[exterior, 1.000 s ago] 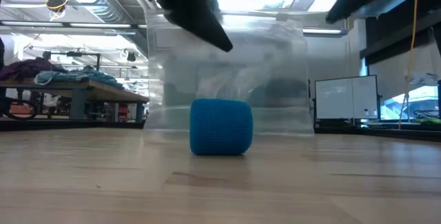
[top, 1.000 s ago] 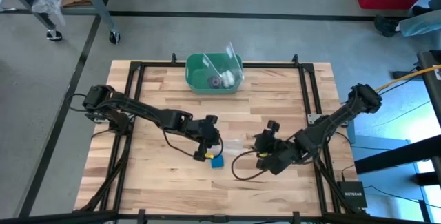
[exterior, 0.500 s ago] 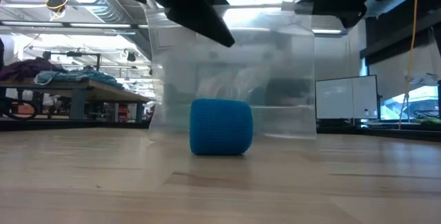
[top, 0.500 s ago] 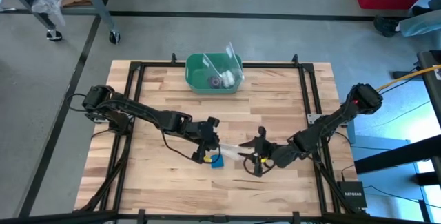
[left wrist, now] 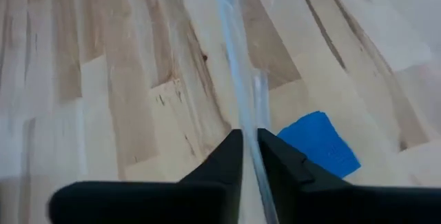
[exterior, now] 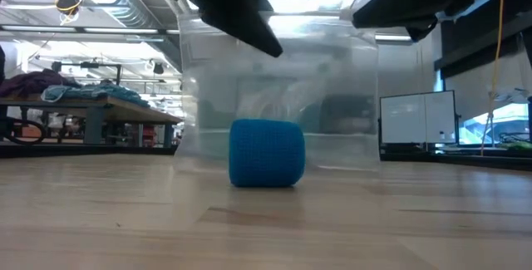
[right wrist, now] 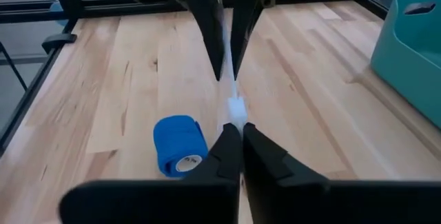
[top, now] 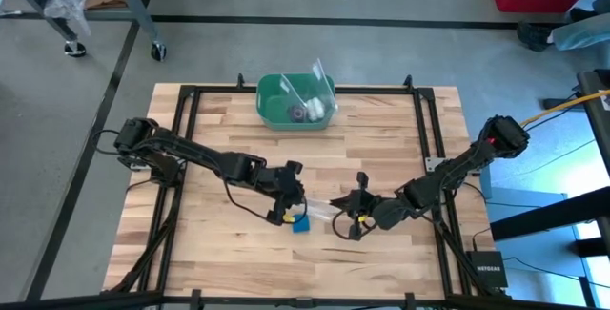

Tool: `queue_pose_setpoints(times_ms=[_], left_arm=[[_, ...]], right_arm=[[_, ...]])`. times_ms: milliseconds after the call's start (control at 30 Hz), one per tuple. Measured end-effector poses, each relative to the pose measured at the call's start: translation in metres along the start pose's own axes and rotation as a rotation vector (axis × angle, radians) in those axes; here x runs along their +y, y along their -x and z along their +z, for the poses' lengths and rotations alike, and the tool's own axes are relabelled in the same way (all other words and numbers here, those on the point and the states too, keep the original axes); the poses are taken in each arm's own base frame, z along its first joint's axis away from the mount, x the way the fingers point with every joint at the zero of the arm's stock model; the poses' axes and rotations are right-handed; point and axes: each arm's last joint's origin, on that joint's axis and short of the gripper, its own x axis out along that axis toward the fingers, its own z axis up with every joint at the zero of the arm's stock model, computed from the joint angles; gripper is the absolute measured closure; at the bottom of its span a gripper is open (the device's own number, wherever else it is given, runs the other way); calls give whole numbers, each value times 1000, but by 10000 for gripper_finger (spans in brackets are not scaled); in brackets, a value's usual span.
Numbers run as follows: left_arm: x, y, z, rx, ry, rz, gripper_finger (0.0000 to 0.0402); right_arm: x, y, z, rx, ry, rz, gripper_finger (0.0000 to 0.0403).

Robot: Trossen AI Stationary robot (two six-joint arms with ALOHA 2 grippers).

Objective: Roll bandage
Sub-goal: Open the transparent zip bag

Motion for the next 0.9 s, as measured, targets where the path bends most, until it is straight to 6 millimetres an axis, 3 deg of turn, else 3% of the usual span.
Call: queue_pose_setpoints(times_ms=[200,367,600,900], left_arm=[[3,16,23,-46,94,2,288],[6,14,38,-188,175,17,249],[4,-15,38,-221,210,31,254],[11,-19,33,-183,169,129,277]], right_arm=[[-1,0,0,-11,-47,-38,393],[-2,0,0,-28,-57,-80,395],[-1,-1,1,-38,-68,-71,398],[1,-5,-1,-36,-61,-54,399]])
